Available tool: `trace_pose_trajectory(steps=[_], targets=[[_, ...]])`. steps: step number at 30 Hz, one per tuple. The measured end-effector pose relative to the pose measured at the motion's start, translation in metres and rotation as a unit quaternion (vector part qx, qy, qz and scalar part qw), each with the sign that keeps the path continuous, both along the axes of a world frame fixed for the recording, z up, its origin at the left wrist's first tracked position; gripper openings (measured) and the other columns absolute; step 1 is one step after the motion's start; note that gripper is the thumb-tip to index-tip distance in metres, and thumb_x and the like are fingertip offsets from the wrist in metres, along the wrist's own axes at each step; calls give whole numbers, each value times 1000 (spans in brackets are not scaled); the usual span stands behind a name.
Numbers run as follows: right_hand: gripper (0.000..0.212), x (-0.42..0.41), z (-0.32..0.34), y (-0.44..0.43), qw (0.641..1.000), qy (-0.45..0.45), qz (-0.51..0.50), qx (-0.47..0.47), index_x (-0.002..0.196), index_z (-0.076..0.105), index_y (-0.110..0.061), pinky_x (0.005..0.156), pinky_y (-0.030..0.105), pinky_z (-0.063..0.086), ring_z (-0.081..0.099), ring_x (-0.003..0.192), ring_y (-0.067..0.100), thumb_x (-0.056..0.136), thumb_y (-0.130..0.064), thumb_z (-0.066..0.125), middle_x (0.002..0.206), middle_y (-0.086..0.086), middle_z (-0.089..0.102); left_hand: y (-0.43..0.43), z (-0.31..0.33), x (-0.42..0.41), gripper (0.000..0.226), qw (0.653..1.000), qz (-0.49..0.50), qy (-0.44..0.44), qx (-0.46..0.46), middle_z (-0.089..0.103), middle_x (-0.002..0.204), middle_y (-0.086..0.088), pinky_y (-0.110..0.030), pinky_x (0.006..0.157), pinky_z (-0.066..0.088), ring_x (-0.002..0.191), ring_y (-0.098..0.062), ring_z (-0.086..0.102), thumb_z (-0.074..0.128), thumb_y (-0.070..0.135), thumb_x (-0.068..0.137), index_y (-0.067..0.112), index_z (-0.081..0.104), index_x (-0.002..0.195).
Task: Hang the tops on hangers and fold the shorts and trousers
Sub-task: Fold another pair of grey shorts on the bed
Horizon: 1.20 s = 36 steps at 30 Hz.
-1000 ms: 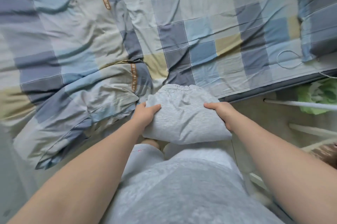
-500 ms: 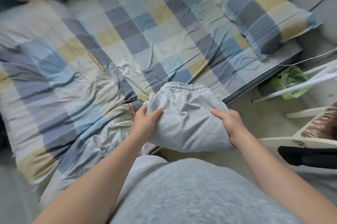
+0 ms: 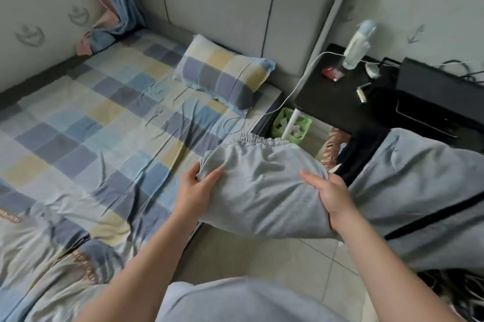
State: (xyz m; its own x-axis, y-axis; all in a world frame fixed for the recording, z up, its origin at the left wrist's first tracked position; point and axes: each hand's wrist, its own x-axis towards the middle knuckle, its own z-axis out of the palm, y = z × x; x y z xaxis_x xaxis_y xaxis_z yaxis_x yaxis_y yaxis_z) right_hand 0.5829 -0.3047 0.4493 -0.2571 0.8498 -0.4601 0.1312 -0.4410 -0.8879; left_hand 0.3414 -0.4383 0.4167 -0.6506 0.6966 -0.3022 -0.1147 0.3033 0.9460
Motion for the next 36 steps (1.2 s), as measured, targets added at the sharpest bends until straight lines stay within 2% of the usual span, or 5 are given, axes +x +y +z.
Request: trace_pose_trajectory(steps=[5, 11, 20, 26, 36], targets=[[16, 123, 36, 27, 993, 9, -112, 43, 97, 78, -9, 67, 31, 58, 76, 88, 26, 86, -21, 75, 96, 10, 78, 93, 34, 95, 21, 991, -118, 46, 46, 75, 91, 2, -37, 78, 59, 89, -16, 71, 80, 39, 83, 23, 72, 94], [18, 251, 62, 24, 959, 5, -274, 76, 100, 77, -10, 85, 45, 57, 74, 92, 33, 85, -20, 74, 98, 13, 77, 178, 68, 212, 9, 953, -279, 29, 115, 74, 85, 11, -18, 65, 52, 78, -1, 69, 79, 33, 85, 29, 72, 87], [18, 388, 60, -12, 870, 6, -488, 69, 92, 79, -17, 67, 39, 60, 76, 86, 33, 81, -31, 79, 97, 13, 77, 271, 85, 391, 5, 838, -526, -46, 136, 77, 93, 5, -19, 67, 56, 86, -11, 74, 74, 30, 89, 29, 74, 94], [63, 443, 49, -29, 761, 2, -647, 56, 102, 72, -14, 69, 44, 60, 75, 87, 35, 52, -46, 92, 98, 13, 77, 320, 89, 510, 17, 726, -671, -69, 131, 75, 83, 10, -15, 61, 51, 75, -2, 71, 72, 17, 91, 33, 73, 88], [59, 450, 25, -69, 574, 61, -816, 17, 110, 71, -2, 66, 43, 61, 74, 91, 39, 62, -30, 92, 104, 19, 75, 347, 66, 655, 16, 558, -828, -53, 20, 77, 89, 8, -31, 75, 58, 86, -13, 73, 75, 19, 88, 34, 76, 86]])
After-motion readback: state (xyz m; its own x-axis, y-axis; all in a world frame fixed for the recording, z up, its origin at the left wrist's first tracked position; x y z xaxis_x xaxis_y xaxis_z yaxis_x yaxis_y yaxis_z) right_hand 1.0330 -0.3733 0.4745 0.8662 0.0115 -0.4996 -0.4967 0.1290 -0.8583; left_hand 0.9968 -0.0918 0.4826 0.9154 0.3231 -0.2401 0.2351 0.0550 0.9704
